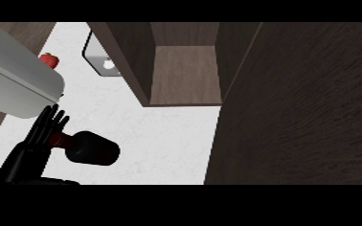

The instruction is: Pick up the wine, place it into the cabinet and close the cabinet

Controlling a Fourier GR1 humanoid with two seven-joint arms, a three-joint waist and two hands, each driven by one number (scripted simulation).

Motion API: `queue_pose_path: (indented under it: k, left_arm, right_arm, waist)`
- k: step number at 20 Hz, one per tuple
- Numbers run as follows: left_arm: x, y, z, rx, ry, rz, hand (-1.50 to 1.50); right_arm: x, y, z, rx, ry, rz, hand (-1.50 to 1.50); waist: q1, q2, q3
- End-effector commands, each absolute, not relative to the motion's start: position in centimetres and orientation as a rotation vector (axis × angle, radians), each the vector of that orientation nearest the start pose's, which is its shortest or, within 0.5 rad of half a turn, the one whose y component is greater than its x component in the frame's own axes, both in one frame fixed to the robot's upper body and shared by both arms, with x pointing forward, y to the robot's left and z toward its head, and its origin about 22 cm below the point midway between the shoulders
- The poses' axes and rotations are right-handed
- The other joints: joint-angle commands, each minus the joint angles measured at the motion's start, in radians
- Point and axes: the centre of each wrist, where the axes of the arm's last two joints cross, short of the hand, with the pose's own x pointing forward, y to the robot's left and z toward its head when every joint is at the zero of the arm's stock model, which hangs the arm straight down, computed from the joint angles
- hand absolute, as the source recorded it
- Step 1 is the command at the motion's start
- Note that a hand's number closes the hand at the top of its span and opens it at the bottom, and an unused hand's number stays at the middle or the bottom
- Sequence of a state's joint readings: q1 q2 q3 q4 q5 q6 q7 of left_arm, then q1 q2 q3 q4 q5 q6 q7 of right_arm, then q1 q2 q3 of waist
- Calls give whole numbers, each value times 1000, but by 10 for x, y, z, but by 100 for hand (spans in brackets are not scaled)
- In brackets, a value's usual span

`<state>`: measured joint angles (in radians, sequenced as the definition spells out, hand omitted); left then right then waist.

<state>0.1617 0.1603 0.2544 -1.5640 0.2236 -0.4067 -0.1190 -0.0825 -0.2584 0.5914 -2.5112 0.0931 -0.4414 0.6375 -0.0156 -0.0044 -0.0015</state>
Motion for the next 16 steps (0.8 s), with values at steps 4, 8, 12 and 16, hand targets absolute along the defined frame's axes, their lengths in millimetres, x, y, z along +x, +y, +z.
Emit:
queue_pose_path:
  k: [4, 8, 12, 16]
  left_arm:
    - [187, 331, -63, -95, -1582, -4, -150]
    - [192, 342, -72, -83, -1573, -12, -150]
    - [198, 335, -99, -133, -1550, 4, -150]
    - [193, 344, -94, -201, -1502, 24, -150]
  right_arm:
    - [82, -178, 218, 280, -1935, 128, -150]
    - [101, -159, 212, 247, -1945, 127, -150]
    - [87, -172, 219, 272, -1931, 158, -150]
    - [80, -178, 216, 243, -1939, 133, -150]
  waist:
    - [-6, 1, -1]
    - [5, 2, -1]
    - [-4, 2, -1]
    - [-1, -1, 1]
